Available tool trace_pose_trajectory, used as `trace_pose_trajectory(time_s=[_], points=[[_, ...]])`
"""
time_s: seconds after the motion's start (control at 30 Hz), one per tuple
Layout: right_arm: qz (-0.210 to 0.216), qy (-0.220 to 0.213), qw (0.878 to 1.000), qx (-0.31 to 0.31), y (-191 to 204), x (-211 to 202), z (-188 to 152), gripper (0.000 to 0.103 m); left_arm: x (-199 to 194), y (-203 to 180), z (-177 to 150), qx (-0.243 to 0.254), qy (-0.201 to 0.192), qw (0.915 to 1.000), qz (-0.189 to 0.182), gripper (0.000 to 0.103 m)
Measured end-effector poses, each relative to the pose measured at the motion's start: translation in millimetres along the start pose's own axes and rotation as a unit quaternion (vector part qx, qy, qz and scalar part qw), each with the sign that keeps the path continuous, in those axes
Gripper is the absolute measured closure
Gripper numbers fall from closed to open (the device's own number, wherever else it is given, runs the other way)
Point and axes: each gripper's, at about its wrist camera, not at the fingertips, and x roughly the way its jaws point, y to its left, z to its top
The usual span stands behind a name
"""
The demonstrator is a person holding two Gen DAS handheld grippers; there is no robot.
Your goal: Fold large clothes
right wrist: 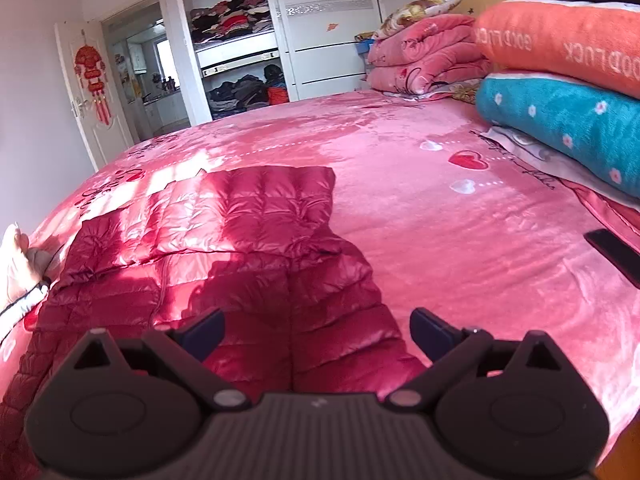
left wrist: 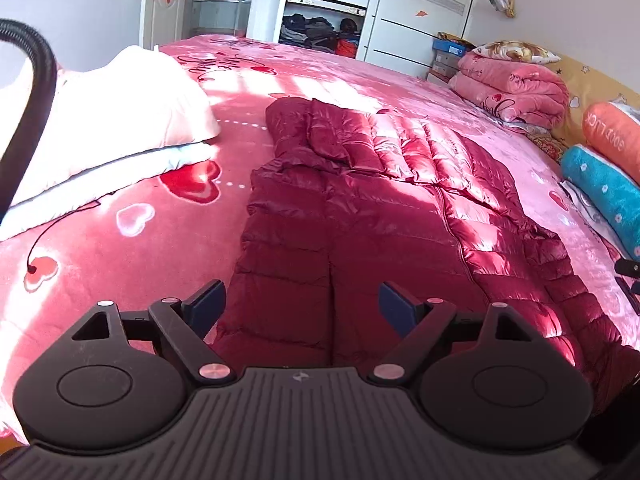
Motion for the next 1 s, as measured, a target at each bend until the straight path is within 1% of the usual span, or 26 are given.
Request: trace_pose_trajectory(time_s=[0.07, 0.2, 0.23, 0.3, 0.4, 0.5, 0.57, 0.7, 0.8, 0.87, 1.0], points=[[-0.007, 0.007, 1.000, 0.023, -16, -7, 1, 0.004, 0, 8, -1, -0.008, 0.011, 0.9999, -0.004, 0.000], [-0.008, 0.054, 0.995, 0.080, -50, -9, -3, 0.007, 8, 22, -8, -0.032, 0.038, 0.9988, -0.007, 0.000], [-0.006, 0.063, 0.994, 0.089, -56, -9, -3, 0.008, 11, 25, -10, -0.037, 0.044, 0.9983, -0.009, 0.000], [0.012, 0.090, 0.990, 0.104, -64, -6, -8, 0.009, 18, 28, -15, -0.044, 0.056, 0.9975, -0.002, 0.000], [0.015, 0.133, 0.984, 0.114, -66, 5, -12, 0.014, 29, 33, -21, -0.040, 0.072, 0.9966, 0.005, 0.000], [0.022, 0.190, 0.975, 0.112, -63, 20, -17, 0.014, 38, 39, -24, -0.045, 0.089, 0.9950, 0.002, 0.000], [0.015, 0.214, 0.970, 0.110, -61, 26, -19, 0.015, 43, 42, -27, -0.053, 0.099, 0.9937, -0.005, 0.000], [0.044, 0.263, 0.958, 0.105, -59, 35, -25, 0.016, 50, 41, -33, -0.048, 0.113, 0.9923, -0.016, 0.000], [0.054, 0.269, 0.955, 0.112, -62, 35, -27, 0.023, 54, 39, -36, -0.041, 0.117, 0.9921, -0.021, 0.000], [0.070, 0.282, 0.949, 0.121, -64, 38, -28, 0.033, 55, 37, -38, -0.036, 0.121, 0.9916, -0.028, 0.000], [0.093, 0.299, 0.942, 0.118, -61, 40, -31, 0.043, 56, 31, -42, -0.028, 0.130, 0.9900, -0.048, 0.000]])
